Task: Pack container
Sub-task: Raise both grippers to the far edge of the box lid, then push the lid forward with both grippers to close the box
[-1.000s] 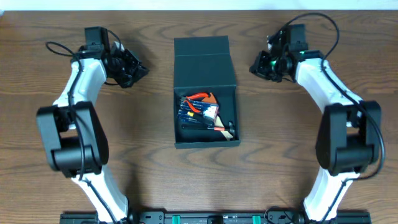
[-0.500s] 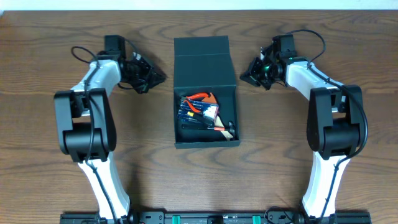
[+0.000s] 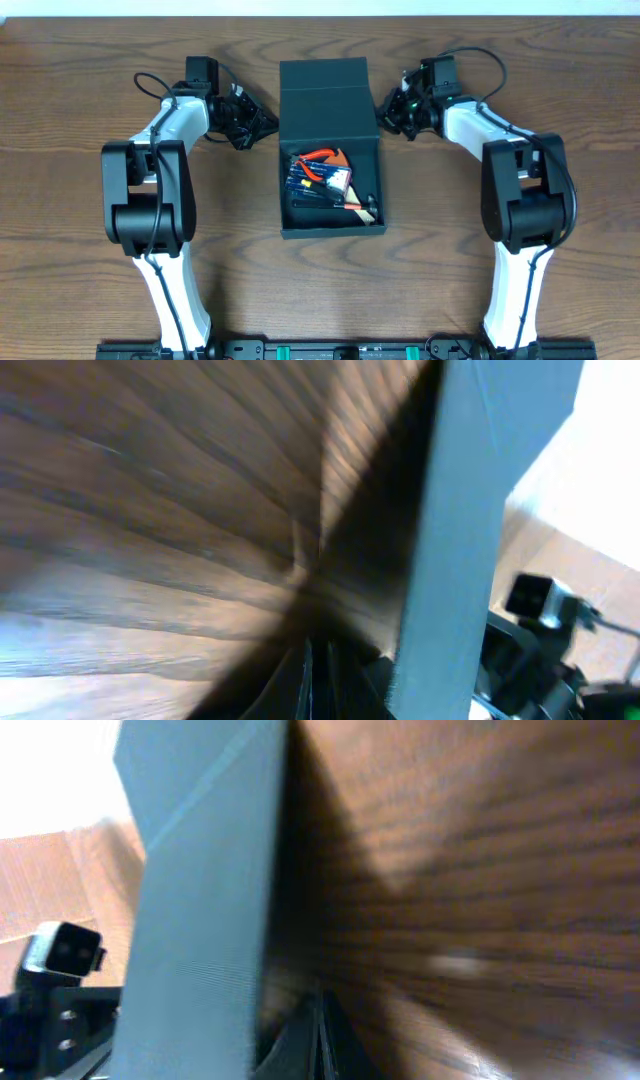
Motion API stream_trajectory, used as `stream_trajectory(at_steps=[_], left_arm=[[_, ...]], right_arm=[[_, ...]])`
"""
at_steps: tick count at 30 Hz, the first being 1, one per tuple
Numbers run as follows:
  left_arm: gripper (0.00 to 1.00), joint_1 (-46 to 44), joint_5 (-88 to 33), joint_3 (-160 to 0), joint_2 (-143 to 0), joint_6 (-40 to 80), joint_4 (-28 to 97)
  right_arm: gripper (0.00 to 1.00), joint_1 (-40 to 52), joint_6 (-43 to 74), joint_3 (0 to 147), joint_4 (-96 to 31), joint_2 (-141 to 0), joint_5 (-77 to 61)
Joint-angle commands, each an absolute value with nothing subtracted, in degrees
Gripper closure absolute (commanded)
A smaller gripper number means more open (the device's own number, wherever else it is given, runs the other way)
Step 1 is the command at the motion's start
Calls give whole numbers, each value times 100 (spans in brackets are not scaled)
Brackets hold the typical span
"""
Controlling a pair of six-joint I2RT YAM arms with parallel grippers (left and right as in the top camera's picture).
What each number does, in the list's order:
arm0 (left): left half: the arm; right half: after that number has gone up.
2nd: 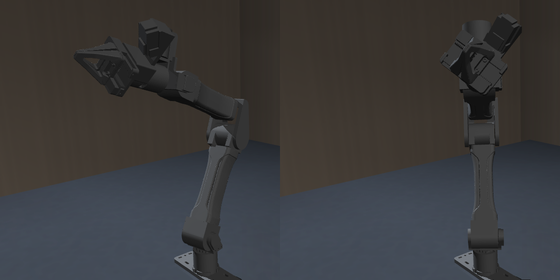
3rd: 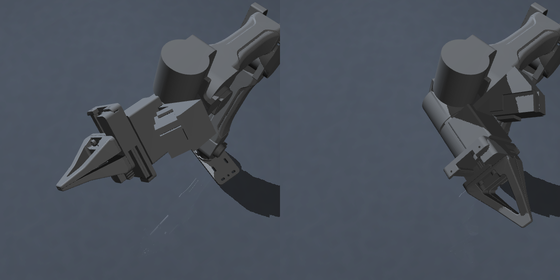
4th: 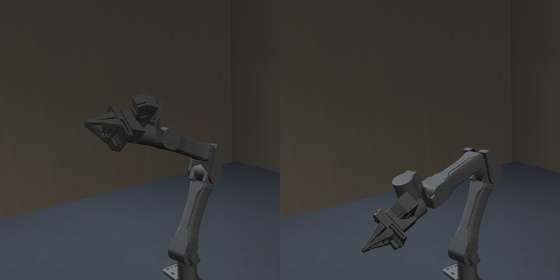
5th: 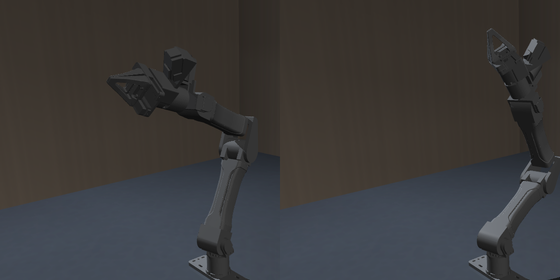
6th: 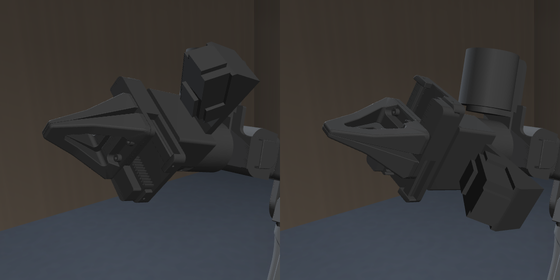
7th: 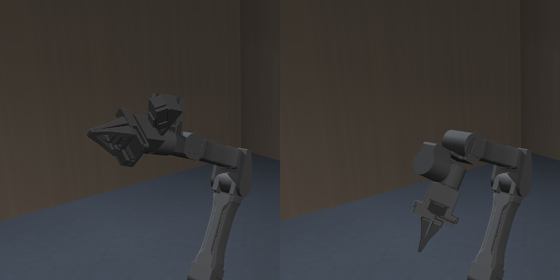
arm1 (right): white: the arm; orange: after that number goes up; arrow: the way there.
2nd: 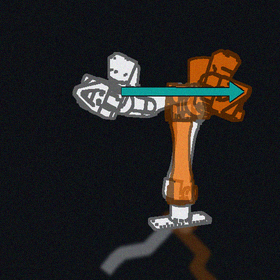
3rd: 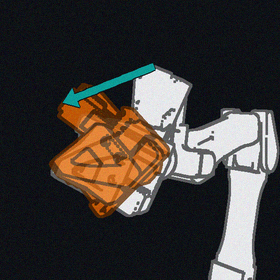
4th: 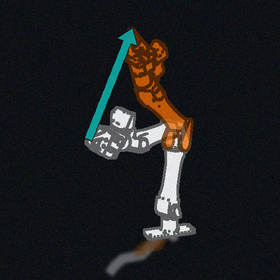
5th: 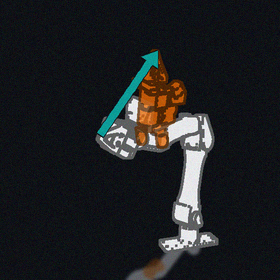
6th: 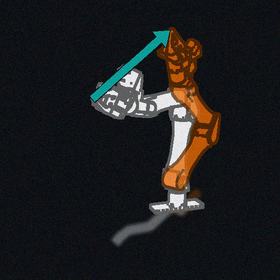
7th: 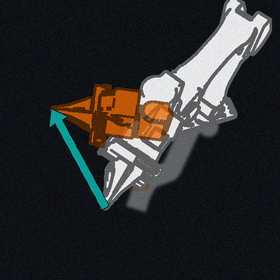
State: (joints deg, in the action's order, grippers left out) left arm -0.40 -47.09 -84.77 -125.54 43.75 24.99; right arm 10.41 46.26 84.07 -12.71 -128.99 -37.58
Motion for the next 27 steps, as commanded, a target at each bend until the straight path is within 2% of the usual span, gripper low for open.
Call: stream_trajectory(at_steps=[1,7,11,21,27], left_arm=[[94,-169,-5000,-8477,-12634,4427,2383],[94,-187,-5406,-8477,-12634,4394,2047],[94,-134,-5688,-8571,-12615,3966,2045],[95,5,-5699,-8840,-12228,2884,2816],[95,5,-5699,-8842,-11994,2672,2869]], right_arm=[[99,1138,4696,8475,-1251,-13069,-3946],[99,1140,4154,8475,-602,-13061,-4471],[99,1140,3745,8477,-115,-12949,-4788],[99,1133,3002,8477,-104,-12451,-4827],[99,1133,2755,8477,-104,-12138,-4827]])
